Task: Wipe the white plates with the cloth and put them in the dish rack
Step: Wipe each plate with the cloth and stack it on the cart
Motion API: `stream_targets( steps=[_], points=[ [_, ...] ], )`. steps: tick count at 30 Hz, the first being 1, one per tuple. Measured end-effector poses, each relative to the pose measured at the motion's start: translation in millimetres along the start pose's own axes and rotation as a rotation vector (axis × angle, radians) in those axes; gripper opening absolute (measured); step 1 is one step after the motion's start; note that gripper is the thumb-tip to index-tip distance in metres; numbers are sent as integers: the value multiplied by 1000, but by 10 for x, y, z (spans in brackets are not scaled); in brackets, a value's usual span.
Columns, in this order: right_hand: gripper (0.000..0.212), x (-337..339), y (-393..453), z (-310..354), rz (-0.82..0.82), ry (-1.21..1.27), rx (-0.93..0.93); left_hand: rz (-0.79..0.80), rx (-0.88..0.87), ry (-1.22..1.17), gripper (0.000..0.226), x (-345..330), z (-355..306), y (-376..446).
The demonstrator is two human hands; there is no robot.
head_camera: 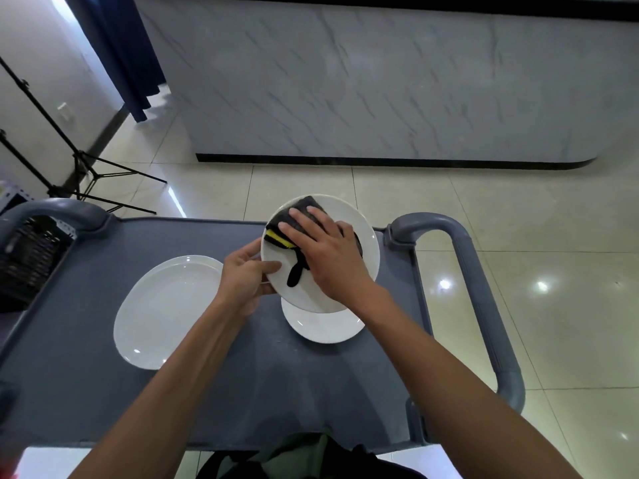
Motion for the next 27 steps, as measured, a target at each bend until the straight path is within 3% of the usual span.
stream_targets(
  steps=[13,22,27],
  points=[
    [71,-92,-605,-173,25,60,7,-142,-62,-9,51,279,-121,77],
    [74,-86,-674,17,-16,71,27,-132,-76,-15,49,149,-121,75],
    [70,-43,-520,-103,-42,101,-73,-80,-90,31,47,121,-143,67]
  ],
)
Point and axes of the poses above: each hand's wrist, its own y-axis towards the middle knuckle, its own x-axis out of the back of the hand, z = x × y, the point moved 10 cm from there along y, towards the middle knuckle, and after that the axes turned 15 degrees about -x, right-handed, at the moved point
